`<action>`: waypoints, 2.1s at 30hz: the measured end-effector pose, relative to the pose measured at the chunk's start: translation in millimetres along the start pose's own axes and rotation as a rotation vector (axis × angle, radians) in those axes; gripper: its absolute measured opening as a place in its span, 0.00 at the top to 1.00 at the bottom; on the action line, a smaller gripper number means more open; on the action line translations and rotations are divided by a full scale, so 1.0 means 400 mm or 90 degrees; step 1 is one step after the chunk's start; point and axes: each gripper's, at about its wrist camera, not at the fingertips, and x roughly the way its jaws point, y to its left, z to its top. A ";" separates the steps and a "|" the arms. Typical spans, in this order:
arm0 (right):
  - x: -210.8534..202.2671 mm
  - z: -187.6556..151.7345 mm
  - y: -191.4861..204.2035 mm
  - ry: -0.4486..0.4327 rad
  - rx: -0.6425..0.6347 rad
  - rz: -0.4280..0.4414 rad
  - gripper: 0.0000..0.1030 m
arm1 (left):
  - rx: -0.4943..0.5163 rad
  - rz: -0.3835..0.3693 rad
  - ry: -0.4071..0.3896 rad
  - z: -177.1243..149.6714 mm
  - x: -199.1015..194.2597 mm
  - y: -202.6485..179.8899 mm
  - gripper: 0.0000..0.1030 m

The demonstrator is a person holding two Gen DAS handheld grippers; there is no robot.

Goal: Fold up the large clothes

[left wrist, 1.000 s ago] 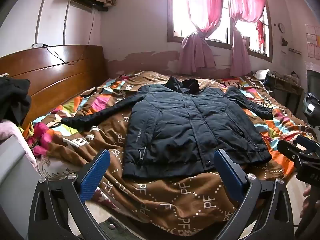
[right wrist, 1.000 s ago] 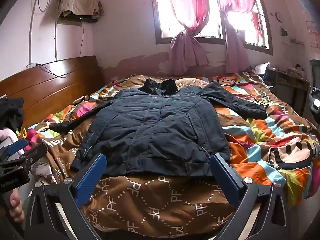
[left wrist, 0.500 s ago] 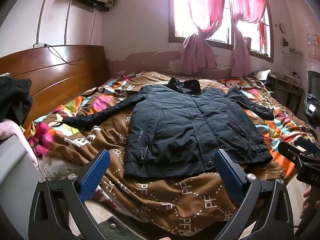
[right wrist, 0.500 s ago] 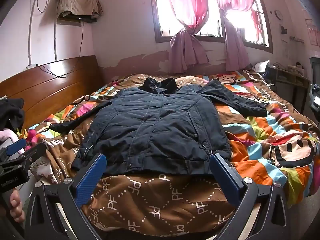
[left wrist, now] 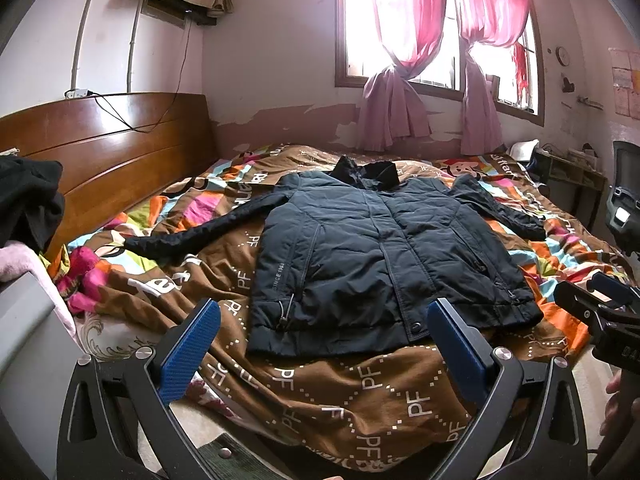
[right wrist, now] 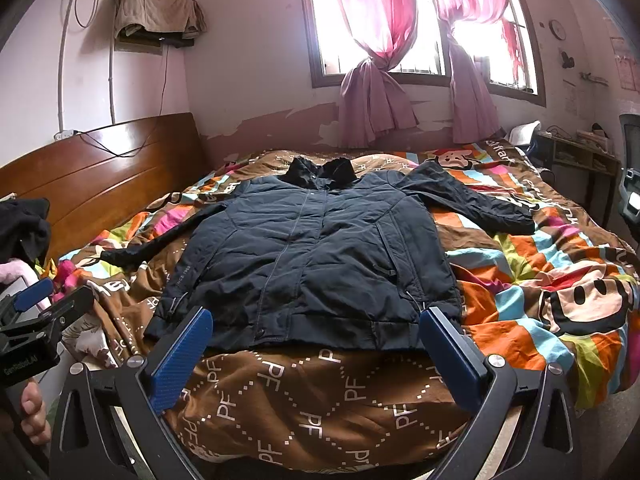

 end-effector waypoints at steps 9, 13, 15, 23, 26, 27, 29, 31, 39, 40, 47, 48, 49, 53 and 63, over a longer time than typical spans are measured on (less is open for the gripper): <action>-0.002 -0.001 0.001 -0.001 0.001 0.001 0.00 | 0.001 0.002 -0.001 -0.001 0.000 -0.004 0.02; -0.002 -0.001 0.001 -0.001 0.001 0.001 0.00 | 0.002 0.002 -0.002 -0.002 0.000 -0.006 0.02; -0.003 -0.001 0.001 -0.001 0.001 0.001 0.00 | 0.003 0.001 -0.002 0.000 -0.001 -0.003 0.02; -0.005 -0.001 0.001 -0.001 0.001 0.002 0.00 | 0.003 0.002 -0.004 0.001 -0.002 -0.002 0.02; -0.005 -0.001 0.002 -0.002 0.002 0.002 0.00 | 0.004 0.002 -0.004 0.002 -0.002 -0.002 0.02; -0.006 -0.002 0.002 -0.002 0.002 0.002 0.00 | 0.004 0.002 -0.004 0.003 -0.002 -0.001 0.02; -0.006 -0.002 0.002 -0.002 0.001 0.001 0.00 | 0.004 0.002 -0.005 0.004 -0.002 0.001 0.02; -0.006 -0.002 0.001 -0.002 0.002 0.002 0.00 | 0.004 0.003 -0.005 0.002 -0.002 -0.003 0.02; -0.006 -0.002 0.000 -0.002 0.002 0.002 0.00 | 0.005 0.002 -0.006 0.002 -0.004 -0.003 0.02; -0.006 -0.002 0.000 -0.002 0.002 0.002 0.00 | 0.006 0.002 -0.006 0.002 -0.004 -0.003 0.02; -0.005 -0.003 0.000 -0.002 0.002 0.002 0.00 | 0.006 0.003 -0.007 0.000 -0.004 -0.005 0.02; -0.005 -0.003 0.000 -0.002 0.002 0.002 0.00 | 0.005 0.004 -0.007 0.001 -0.006 -0.003 0.02; -0.005 -0.003 0.000 -0.002 0.002 0.002 0.00 | 0.006 0.003 -0.008 -0.001 -0.004 -0.005 0.02; -0.001 -0.003 0.000 -0.002 0.003 0.002 0.00 | 0.006 0.004 -0.008 -0.002 -0.005 -0.006 0.02; 0.023 -0.012 0.001 0.011 0.010 0.005 0.00 | 0.007 0.015 0.013 0.012 0.024 0.014 0.02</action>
